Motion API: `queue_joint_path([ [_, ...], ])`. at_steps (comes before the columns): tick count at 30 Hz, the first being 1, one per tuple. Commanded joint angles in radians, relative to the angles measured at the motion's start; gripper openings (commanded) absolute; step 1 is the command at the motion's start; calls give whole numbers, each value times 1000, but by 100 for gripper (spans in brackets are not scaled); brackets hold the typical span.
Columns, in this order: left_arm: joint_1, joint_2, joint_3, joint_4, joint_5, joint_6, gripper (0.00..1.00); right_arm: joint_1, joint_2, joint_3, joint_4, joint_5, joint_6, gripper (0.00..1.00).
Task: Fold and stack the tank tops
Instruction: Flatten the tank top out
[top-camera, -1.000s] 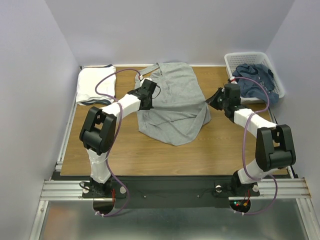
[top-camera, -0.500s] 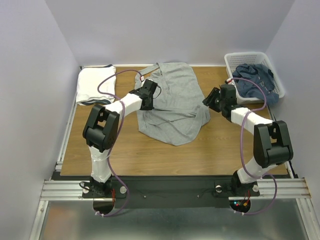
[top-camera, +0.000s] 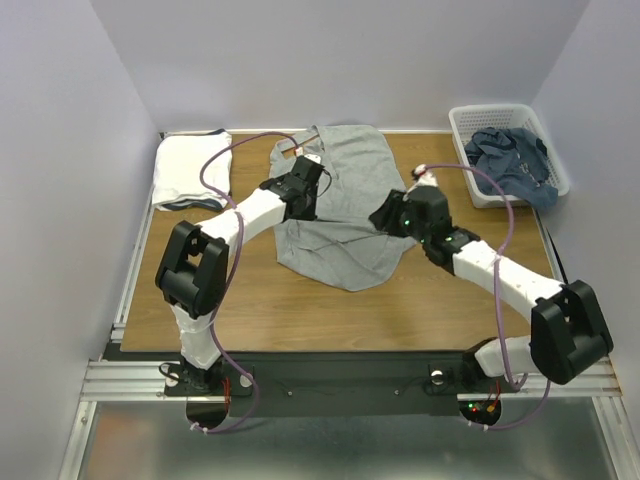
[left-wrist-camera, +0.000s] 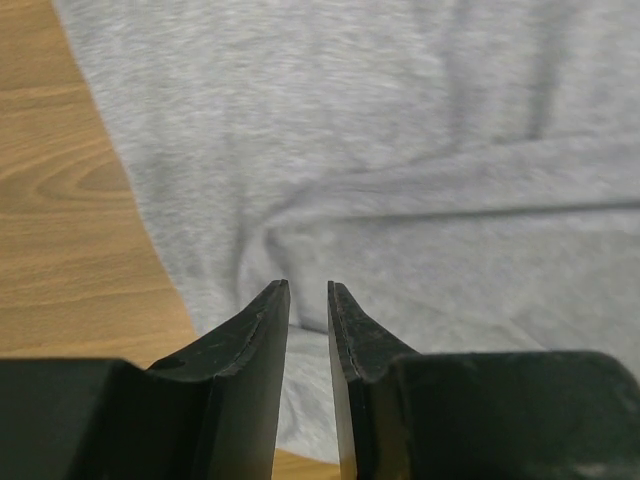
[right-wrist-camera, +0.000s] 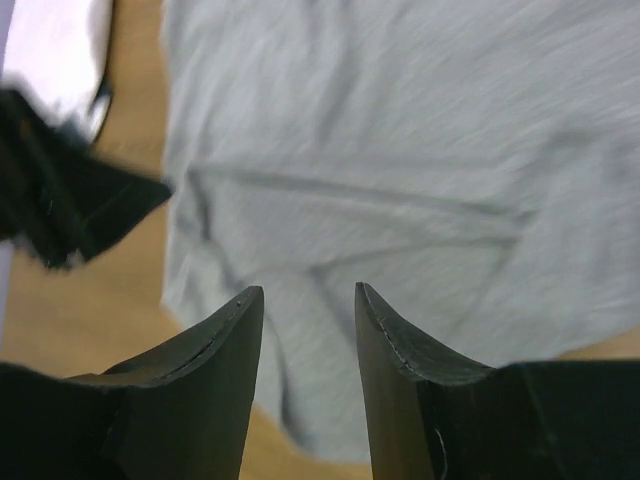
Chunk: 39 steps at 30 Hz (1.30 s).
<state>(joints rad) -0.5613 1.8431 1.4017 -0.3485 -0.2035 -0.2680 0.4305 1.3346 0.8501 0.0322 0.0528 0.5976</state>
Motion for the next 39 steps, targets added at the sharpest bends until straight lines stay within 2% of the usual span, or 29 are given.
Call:
queue_joint_path([
  [1, -74, -32, 49, -59, 52, 75, 33, 163, 32, -57, 95, -45, 14, 47],
  [7, -100, 45, 72, -87, 70, 101, 33, 351, 121, -117, 257, 10, 54, 47],
  [14, -98, 85, 56, -70, 101, 108, 33, 412, 181, -167, 351, 53, 48, 49],
  [22, -100, 93, 42, -67, 108, 115, 33, 461, 224, -184, 351, 120, 47, 47],
  [31, -100, 88, 13, -67, 127, 110, 31, 488, 230, -229, 379, 142, 56, 33],
  [39, -110, 81, -21, -81, 113, 124, 31, 516, 229, -289, 442, 81, 82, 14],
])
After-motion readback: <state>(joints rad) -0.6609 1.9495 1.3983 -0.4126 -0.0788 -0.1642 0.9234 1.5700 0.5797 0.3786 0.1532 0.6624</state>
